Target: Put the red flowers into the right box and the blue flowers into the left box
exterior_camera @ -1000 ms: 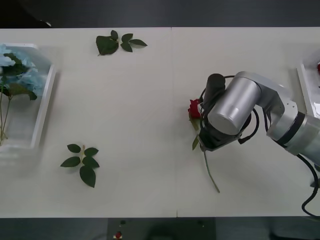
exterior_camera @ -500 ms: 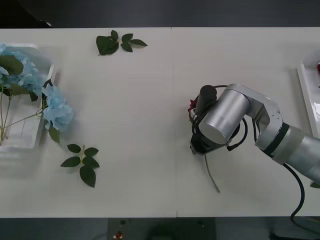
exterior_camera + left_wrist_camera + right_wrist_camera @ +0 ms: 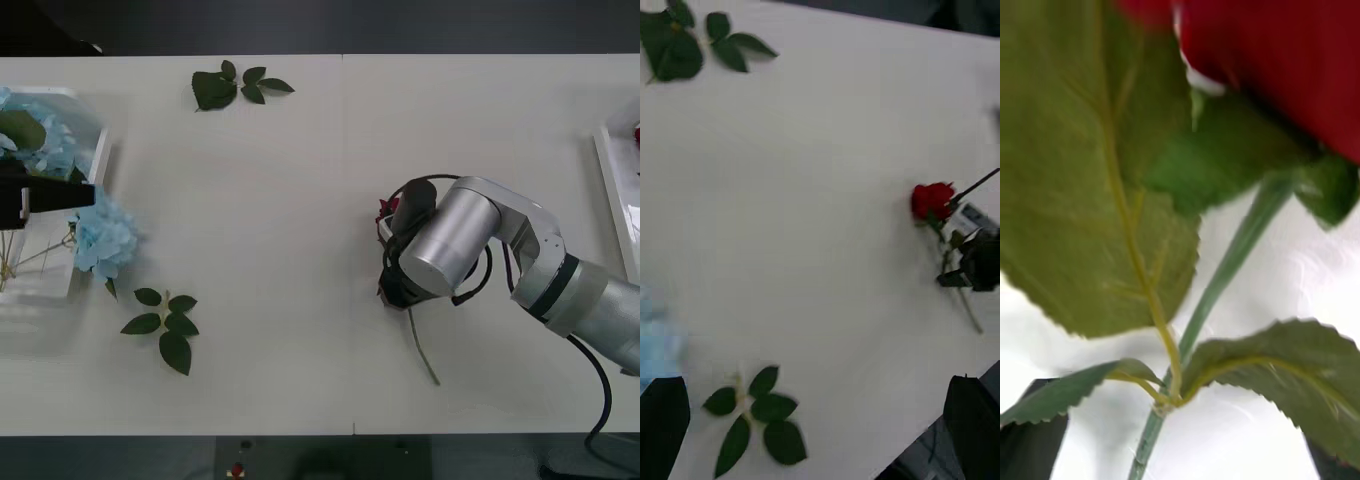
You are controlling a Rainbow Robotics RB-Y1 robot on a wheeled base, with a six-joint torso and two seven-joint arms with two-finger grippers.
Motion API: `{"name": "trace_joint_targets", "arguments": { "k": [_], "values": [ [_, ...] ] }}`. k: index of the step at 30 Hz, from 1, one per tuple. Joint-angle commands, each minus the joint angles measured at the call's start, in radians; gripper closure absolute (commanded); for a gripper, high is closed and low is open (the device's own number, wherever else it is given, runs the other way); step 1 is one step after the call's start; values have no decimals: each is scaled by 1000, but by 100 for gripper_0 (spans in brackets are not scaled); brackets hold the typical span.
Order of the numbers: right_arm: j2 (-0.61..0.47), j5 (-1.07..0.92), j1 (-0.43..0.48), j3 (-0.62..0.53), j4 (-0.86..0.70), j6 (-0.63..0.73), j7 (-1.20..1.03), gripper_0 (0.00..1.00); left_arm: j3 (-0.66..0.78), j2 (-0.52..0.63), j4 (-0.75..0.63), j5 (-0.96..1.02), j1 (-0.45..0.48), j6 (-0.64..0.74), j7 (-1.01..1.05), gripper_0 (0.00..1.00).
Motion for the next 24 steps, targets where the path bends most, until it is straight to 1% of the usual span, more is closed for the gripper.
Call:
{"name": "trace_joint_targets", "arguments": {
  "k": [1, 3, 4, 6, 7, 8, 10, 12, 16, 20, 22, 24],
  "values": [
    [10, 17, -6, 15, -8, -5, -37, 47, -123, 27, -21, 29, -14, -169, -113, 0],
    [11, 19, -5, 15, -8, -10, -37, 63, -186, 27, -19, 29, -18, -258, -157, 0],
    [11, 20, -3, 15, -8, -13, -35, 67, -219, 33, -19, 31, -23, -304, -185, 0],
    [11, 22, -2, 16, -8, -15, -32, 69, -268, 48, -19, 41, -32, -358, -213, 0],
    [10, 25, -2, 19, -8, -18, -31, 71, -306, 71, -21, 63, -37, -405, -234, 0],
    [10, 30, -2, 23, -8, -22, -29, 79, -352, 102, -19, 98, -43, -454, -259, 0],
    [11, 36, -2, 30, -8, -32, -29, 100, -432, 160, -19, 179, -57, -542, -308, 0],
    [10, 39, -2, 32, -8, -36, -29, 100, -502, 214, -21, 287, -72, -626, -375, 0],
    [-12, 20, -5, 23, -8, -50, -28, 100, -579, 283, -21, 454, -106, -711, -504, 0],
    [-82, -88, -28, -27, -17, -64, -14, 100, -591, 326, -19, 538, -112, -760, -596, 0],
    [-132, -145, -34, -63, -35, -64, -3, 100, -593, 346, -19, 584, -112, -769, -627, 0],
    [-208, -219, -39, -120, -65, -61, 9, 100, -594, 375, -17, 635, -112, -786, -642, 0]
  ]
}}
